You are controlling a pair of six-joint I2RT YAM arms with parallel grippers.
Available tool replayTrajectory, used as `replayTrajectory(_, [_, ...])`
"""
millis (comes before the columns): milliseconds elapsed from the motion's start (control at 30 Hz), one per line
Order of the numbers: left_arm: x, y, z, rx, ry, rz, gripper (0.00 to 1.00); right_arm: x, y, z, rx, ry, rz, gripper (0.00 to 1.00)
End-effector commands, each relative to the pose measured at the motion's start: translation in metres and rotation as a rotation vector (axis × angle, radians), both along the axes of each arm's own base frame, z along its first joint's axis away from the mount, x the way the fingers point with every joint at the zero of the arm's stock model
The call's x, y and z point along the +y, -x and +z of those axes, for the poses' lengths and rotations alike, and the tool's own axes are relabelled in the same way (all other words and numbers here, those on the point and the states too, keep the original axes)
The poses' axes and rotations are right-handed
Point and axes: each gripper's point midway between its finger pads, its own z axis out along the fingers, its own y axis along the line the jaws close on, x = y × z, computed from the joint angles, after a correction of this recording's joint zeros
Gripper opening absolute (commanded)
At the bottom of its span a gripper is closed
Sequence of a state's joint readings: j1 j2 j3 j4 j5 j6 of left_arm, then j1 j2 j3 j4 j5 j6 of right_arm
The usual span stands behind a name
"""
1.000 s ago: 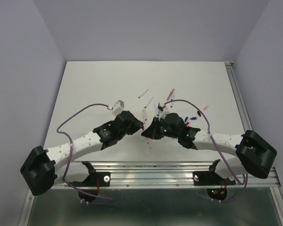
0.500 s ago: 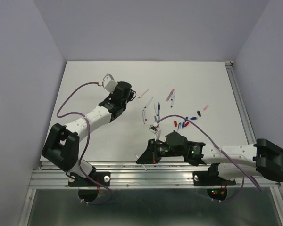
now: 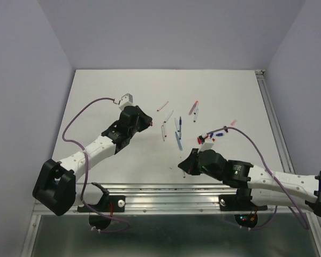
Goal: Open the pen caps
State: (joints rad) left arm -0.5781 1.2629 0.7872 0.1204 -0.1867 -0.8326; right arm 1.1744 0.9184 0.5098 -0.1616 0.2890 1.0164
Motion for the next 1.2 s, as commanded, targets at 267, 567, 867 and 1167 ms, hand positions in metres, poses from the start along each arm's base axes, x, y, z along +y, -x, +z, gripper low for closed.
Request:
replayTrajectory(267, [-0.023,0.078,-0.039,0.071,-0.013,-0.247,0.0,-0.059,-0.08,0.008,-0.129,0.168,-0.271,0.01])
replayTrajectory(567, [0.008,0.096,-0.057,0.124,-0.079,-0.178,0.0,0.007,-0.131,0.003,-0.219,0.222,-0.082,0.01])
replayTrajectory(867, [0.014,0.117,-0.061,0.131,-0.018,-0.192,0.0,0.036,-0.175,-0.043,-0.146,0.342,-0.053,0.06])
replayTrajectory(1167, [0.023,0.122,-0.061,0.121,-0.032,-0.175,0.0,0.035,-0.184,-0.073,-0.077,0.412,-0.084,0.24])
